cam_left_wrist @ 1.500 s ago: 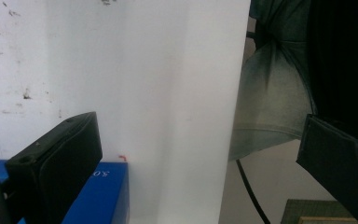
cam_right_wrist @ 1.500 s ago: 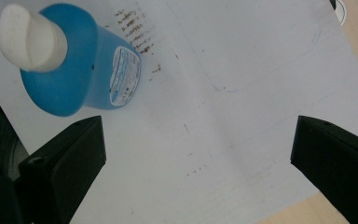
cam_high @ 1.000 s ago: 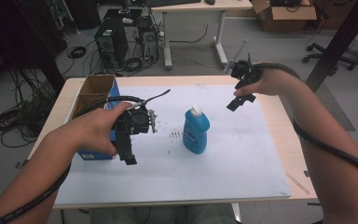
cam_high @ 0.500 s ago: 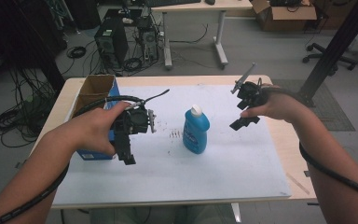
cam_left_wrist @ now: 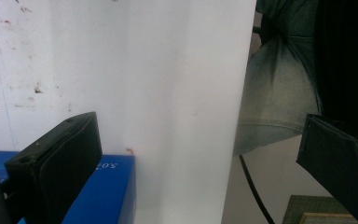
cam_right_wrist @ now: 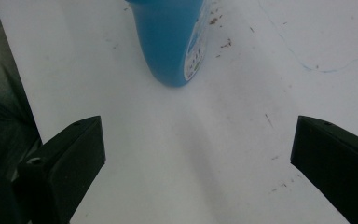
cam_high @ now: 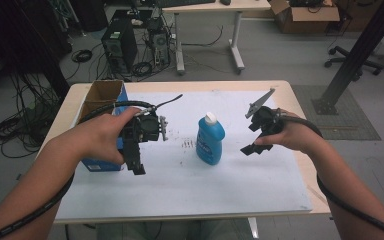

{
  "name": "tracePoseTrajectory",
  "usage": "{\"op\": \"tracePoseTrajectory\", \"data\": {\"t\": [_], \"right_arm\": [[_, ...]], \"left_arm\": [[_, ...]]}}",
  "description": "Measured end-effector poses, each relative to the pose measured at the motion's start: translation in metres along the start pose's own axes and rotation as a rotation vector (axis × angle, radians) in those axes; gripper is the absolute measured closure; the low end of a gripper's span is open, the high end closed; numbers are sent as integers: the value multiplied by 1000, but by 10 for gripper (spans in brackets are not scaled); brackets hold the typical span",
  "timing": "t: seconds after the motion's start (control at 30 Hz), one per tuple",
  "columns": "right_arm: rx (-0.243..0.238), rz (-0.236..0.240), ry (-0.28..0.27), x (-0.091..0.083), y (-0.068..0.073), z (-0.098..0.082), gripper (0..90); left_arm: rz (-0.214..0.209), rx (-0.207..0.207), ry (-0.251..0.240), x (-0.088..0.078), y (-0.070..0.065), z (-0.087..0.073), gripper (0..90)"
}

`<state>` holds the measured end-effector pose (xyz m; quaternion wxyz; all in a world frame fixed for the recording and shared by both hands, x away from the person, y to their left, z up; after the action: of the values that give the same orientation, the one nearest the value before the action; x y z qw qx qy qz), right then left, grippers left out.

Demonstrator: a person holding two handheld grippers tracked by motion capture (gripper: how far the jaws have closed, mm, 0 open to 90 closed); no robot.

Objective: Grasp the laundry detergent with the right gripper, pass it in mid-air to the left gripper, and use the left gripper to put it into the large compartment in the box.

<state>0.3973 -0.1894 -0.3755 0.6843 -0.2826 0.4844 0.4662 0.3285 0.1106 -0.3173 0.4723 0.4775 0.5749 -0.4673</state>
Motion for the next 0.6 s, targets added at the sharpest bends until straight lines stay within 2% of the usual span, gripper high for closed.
{"op": "tracePoseTrajectory", "data": {"t": [0.2, 0.4, 0.5, 0.53, 0.6], "right_arm": [[0, -10, -74, 16, 12, 0, 27], [29, -11, -144, 35, 19, -2, 27], [37, -21, -173, 39, 20, -2, 22], [51, -22, -203, 42, 22, -2, 22], [57, -34, -231, 46, 23, -1, 18]], "left_arm": [[3, -2, 1, -2, 1, 0, 2], [10, 2, 3, -4, 1, 1, 2], [9, 0, 0, -5, 1, 1, 2], [8, 1, 2, -5, 1, 1, 2], [6, 2, 9, -5, 1, 0, 2]]}}
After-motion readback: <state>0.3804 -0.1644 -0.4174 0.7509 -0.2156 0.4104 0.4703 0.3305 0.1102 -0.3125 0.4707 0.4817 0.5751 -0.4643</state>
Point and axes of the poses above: each handheld gripper's, and its own axes: x roughly forward along the jaws, z roughly out of its top, y roughly to its left, the point moved 7 cm from there along x, roughly forward along the jaws, and after that the axes turned 7 degrees about y, right-handed, at the moved point
